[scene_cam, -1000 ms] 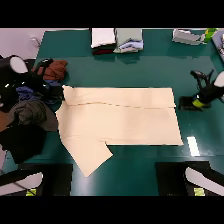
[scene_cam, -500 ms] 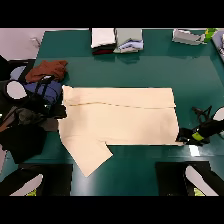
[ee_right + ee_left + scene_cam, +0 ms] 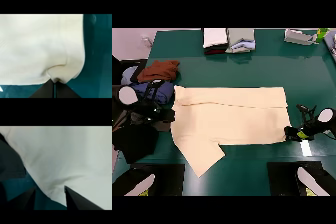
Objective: Fold the shirts.
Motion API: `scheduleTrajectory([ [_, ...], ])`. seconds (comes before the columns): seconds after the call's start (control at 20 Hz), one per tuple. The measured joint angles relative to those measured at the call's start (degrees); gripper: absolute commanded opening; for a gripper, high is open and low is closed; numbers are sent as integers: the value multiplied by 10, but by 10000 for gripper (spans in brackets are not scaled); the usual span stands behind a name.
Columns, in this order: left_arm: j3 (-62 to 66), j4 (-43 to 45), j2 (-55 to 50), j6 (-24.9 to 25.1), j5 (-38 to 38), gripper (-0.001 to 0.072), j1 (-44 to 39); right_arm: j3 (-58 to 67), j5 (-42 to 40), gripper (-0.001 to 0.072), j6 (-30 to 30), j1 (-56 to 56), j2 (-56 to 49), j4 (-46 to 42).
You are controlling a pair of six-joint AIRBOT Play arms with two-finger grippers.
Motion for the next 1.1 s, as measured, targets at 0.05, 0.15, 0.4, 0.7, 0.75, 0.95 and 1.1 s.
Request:
scheduleTrajectory([
  [0.05, -12, 5, 15, -8, -6, 419, 0, 5, 2, 13, 1, 5, 0, 0],
  [0.15, -45, 11, 49, -25, -19, 438, 0, 13, 4, 13, 2, 16, 0, 0],
  [0.4, -157, -37, 110, -45, -35, 438, 0, 20, -2, 13, 2, 41, 0, 1],
  [0.7, -267, -99, 125, -50, 31, 438, 0, 21, -12, 12, 2, 54, 0, 2],
  [0.75, -281, -108, 126, -50, 45, 438, 0, 21, -13, 12, 2, 54, 0, 2],
  [0.95, -312, -143, 129, -50, 94, 416, 0, 21, -16, 13, 2, 55, 0, 2],
  [1.1, -324, -152, 128, -48, 124, 24, 0, 21, -16, 13, 2, 55, 0, 2],
])
